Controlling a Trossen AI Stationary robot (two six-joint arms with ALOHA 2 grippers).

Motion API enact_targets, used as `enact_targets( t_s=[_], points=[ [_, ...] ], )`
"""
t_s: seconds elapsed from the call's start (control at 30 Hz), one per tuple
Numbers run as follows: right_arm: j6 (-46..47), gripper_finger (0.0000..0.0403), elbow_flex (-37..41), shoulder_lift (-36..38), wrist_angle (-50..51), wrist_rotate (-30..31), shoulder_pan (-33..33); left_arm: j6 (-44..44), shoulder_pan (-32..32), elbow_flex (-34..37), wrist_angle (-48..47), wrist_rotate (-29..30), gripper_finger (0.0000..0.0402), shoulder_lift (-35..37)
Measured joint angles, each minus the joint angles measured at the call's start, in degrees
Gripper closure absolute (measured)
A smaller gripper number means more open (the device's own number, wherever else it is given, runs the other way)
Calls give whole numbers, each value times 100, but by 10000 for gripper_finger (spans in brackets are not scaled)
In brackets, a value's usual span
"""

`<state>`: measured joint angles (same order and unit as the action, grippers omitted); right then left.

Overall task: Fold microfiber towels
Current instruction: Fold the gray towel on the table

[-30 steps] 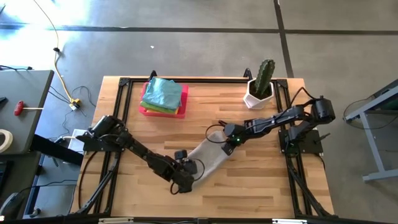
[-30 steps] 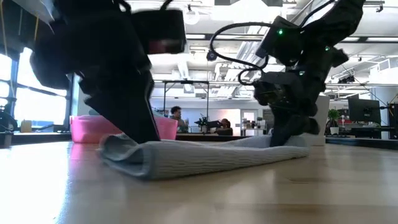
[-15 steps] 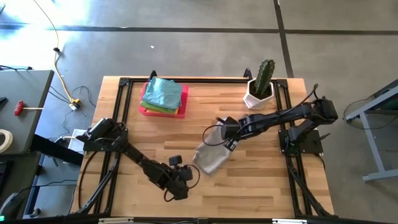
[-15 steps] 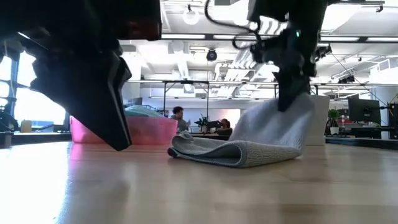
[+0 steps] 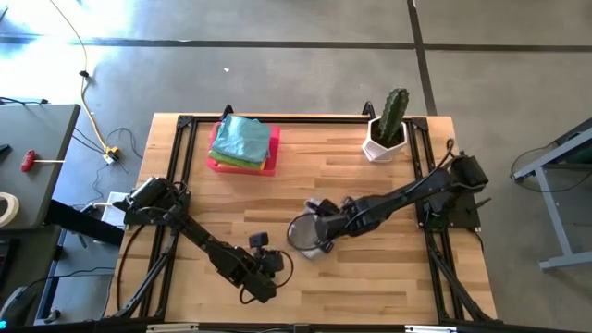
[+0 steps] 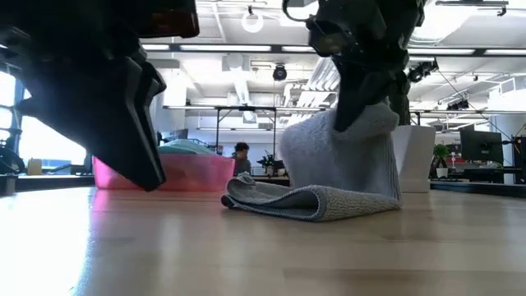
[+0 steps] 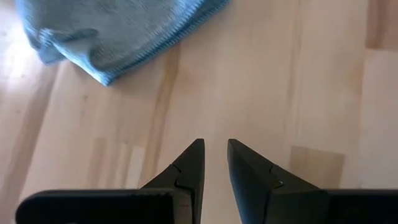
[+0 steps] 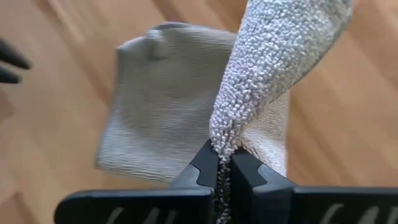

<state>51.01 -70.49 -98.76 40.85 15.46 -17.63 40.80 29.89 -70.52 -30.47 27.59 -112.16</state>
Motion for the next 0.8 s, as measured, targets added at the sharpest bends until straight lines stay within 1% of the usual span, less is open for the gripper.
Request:
enact_targets(
  t_s=[0.2, 0.37, 0.47, 0.6, 0.7, 0.8],
  points=[
    [42, 403, -782, -719, 41, -109, -219, 2, -7, -2, 8, 370, 340, 4],
    [-3, 403, -1378, -1272, 71, -269, -262, 2, 10, -2, 16, 520, 340, 7],
    [-45, 403, -1585, -1519, 92, -369, -268, 0, 41, -2, 14, 634, 340, 7],
    [-218, 399, -1651, -1691, 92, -573, -268, 0, 86, -4, 8, 702, 340, 9],
    [-306, 374, -1612, -1687, 23, -798, -268, -2, 120, -4, 5, 771, 340, 9],
    [-481, 327, -1660, -1687, 30, -1015, -278, -2, 131, -4, 1, 780, 340, 9]
  ],
)
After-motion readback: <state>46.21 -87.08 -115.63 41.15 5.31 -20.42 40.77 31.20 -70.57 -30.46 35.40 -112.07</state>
